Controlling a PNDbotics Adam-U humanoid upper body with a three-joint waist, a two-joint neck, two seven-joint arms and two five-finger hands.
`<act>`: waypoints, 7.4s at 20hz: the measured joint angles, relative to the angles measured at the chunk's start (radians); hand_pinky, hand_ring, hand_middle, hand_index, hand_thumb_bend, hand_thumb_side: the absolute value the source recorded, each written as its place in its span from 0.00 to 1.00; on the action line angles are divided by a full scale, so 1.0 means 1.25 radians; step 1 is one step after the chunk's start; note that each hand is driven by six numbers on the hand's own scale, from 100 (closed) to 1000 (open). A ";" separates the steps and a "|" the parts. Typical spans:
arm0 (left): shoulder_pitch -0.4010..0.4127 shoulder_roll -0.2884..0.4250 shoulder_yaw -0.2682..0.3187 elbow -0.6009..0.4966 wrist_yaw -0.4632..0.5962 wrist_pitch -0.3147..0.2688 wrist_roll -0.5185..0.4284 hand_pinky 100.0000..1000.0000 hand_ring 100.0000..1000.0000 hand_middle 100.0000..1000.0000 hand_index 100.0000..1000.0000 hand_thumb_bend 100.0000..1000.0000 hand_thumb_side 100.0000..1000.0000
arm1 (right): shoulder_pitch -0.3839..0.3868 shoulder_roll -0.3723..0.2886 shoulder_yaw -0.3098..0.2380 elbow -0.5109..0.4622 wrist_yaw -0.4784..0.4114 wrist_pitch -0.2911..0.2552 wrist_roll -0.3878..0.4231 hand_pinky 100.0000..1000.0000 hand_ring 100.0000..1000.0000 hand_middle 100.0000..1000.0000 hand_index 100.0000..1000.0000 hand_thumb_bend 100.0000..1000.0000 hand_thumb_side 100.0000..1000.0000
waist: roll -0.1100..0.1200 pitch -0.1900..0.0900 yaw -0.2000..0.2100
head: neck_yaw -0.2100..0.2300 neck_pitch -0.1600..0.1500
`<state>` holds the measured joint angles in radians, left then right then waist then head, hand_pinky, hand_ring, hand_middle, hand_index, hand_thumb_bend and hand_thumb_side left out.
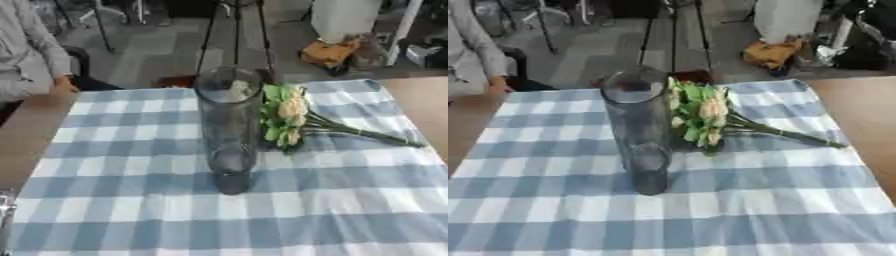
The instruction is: Arrange flowers into the vase.
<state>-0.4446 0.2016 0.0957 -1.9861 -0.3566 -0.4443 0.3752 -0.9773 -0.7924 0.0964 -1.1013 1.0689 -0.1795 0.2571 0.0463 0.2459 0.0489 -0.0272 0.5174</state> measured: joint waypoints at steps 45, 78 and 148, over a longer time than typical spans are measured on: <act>-0.002 -0.007 -0.009 0.000 0.017 0.002 -0.009 0.53 0.75 0.80 0.90 0.21 1.00 | 0.008 0.153 0.057 0.151 -0.092 -0.031 0.046 0.90 0.91 0.81 0.91 0.53 0.59 | 0.011 0.010 0.018 | -0.023 -0.008; 0.002 -0.014 -0.010 0.000 0.025 0.005 -0.011 0.52 0.75 0.80 0.89 0.20 1.00 | -0.009 0.194 0.035 0.260 -0.022 -0.025 -0.058 0.88 0.88 0.74 0.85 0.27 0.52 | 0.018 0.031 0.037 | -0.043 -0.027; 0.004 -0.021 -0.014 0.000 0.038 0.025 -0.018 0.50 0.72 0.80 0.88 0.18 1.00 | -0.048 0.199 -0.013 0.311 -0.091 -0.040 -0.006 0.49 0.32 0.00 0.18 0.00 0.13 | 0.026 0.058 0.060 | -0.065 -0.050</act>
<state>-0.4397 0.1752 0.0778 -1.9861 -0.3087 -0.4127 0.3533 -1.0373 -0.5435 0.0796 -0.7123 0.9556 -0.2299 0.2498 0.0789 0.3178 0.1237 -0.1082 0.4546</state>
